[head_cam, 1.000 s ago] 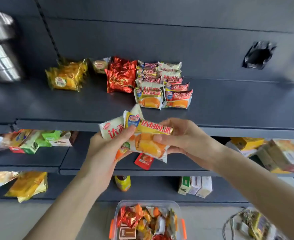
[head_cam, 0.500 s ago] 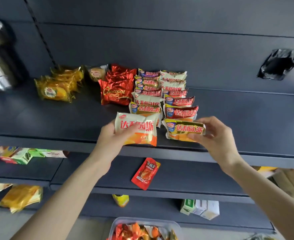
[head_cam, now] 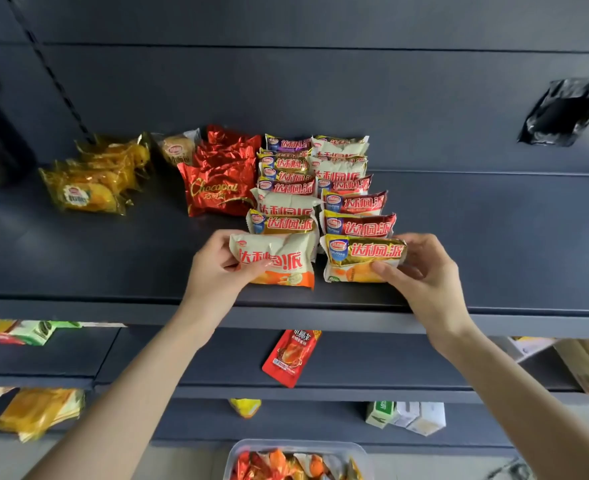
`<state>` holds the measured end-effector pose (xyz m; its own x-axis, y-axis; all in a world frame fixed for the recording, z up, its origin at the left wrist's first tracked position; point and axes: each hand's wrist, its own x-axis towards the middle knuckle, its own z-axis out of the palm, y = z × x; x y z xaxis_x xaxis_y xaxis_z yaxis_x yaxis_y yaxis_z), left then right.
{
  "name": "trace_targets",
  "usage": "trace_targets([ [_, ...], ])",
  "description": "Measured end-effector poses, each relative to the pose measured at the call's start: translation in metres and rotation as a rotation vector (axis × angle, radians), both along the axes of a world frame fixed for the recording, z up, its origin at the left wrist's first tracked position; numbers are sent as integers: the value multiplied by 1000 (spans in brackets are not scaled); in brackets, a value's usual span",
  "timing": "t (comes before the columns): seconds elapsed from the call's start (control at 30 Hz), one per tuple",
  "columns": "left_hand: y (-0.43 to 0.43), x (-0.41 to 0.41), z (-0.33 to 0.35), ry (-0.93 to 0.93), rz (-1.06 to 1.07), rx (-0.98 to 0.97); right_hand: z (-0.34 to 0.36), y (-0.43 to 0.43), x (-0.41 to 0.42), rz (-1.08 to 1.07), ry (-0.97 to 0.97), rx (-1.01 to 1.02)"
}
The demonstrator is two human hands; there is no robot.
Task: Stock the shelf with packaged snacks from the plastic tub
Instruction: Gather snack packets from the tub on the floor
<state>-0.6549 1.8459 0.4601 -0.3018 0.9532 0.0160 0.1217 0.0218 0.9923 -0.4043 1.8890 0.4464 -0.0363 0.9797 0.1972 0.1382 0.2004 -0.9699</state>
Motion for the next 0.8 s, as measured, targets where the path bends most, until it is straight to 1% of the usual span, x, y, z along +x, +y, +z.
trace_targets([
  [0.07, 3, 3, -2, 9, 9, 20, -1, 0, -1, -2, -8, 6],
  [0.23, 8, 10, -10, 106, 91, 63, -5, 0, 0, -6, -44, 23],
  [0.53, 9, 13, -12, 84, 101, 110, -7, -1, 1, -5, -110, 38],
  [0.8, 9, 10, -12, 52, 68, 96, -8, -2, 0, -9, -173, 29],
])
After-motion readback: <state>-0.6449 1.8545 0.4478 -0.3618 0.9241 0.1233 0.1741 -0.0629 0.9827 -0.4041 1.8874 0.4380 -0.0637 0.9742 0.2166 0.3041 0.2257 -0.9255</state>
